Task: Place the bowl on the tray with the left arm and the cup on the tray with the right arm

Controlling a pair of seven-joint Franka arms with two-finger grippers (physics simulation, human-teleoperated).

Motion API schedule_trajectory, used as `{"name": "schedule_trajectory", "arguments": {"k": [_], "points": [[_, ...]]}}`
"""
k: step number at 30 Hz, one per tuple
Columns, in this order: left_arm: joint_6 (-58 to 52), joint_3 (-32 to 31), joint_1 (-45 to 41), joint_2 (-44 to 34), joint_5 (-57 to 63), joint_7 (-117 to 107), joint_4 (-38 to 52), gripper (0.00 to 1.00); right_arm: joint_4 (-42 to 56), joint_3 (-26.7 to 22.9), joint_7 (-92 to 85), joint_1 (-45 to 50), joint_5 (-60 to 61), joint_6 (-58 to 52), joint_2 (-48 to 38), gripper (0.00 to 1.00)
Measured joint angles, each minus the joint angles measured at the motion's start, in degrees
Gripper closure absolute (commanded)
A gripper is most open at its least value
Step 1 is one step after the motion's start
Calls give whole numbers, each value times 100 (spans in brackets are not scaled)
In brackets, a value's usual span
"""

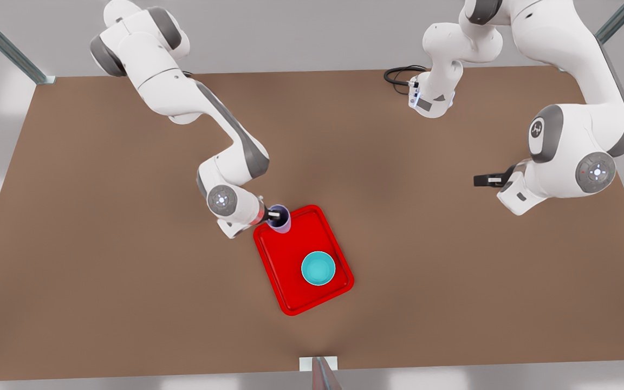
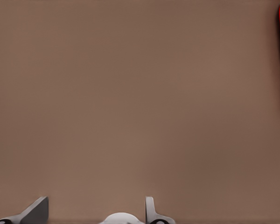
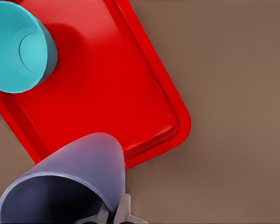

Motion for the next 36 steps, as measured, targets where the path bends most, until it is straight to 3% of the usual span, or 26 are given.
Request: {"name": "schedule_trajectory", "arguments": {"k": [14,15,17,18,30,33,36], "points": [[22,0,9,17,2,-1,0,0,528,0,-17,493,-49,494,837,79],[18,0,9,9,2,-1,0,0,523,0,-59,493,-49,494,846,68],[18,0,9,9,2,-3,5,0,516,1,-32,501,-90,650,859,4],[18,0,9,9,2,-9,0,0,512,1,-36,509,-105,697,857,0],[27,0,9,9,-7,-9,0,0,521,-30,-66,421,-181,648,578,0],[18,0,9,9,-8,-9,9,0,513,-42,-132,-276,-181,586,-70,0],[0,0,8,3,-10,-17,29,0,496,-53,-1364,-1692,-755,571,-580,0]]}}
